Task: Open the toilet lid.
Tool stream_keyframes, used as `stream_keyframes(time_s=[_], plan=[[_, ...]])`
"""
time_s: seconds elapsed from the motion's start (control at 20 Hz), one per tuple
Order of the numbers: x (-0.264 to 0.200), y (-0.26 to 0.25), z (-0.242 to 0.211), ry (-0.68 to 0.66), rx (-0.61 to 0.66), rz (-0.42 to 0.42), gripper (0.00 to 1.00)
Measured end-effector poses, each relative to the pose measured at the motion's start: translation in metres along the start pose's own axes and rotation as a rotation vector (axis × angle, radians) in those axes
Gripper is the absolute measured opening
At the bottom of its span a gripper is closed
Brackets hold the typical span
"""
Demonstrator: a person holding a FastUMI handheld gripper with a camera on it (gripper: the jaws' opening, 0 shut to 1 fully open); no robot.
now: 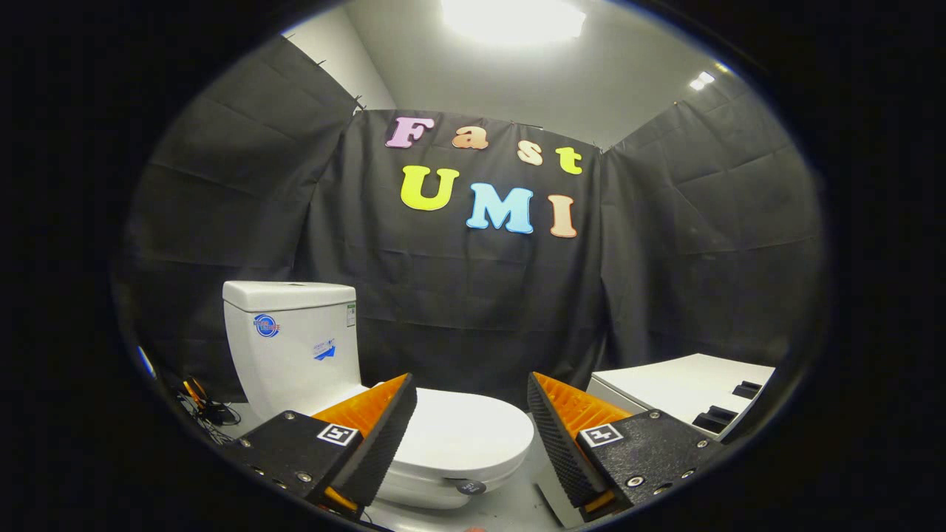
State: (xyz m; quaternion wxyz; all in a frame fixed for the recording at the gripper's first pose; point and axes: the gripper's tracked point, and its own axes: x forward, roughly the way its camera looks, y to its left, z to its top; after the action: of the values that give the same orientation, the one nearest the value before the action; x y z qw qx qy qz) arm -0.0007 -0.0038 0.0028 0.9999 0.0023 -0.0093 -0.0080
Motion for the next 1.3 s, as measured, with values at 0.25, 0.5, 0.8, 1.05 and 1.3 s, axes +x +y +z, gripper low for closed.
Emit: stream_keyframes(time_s=[0.25, 0.5, 0.8, 1.05, 1.3], plan=[[0.004, -0.003, -0.001, 0.000, 0.004, -0.010, 0.93], [0.017, -0.005, -0.008, 0.012, 0.023, -0.023, 0.93], [0.035, -0.005, -0.029, 0.050, 0.097, -0.033, 0.93], [0.042, -0.007, -0.065, 0.104, 0.239, -0.049, 0.93], [0.044, -0.015, -0.099, 0.136, 0.359, -0.082, 0.93]])
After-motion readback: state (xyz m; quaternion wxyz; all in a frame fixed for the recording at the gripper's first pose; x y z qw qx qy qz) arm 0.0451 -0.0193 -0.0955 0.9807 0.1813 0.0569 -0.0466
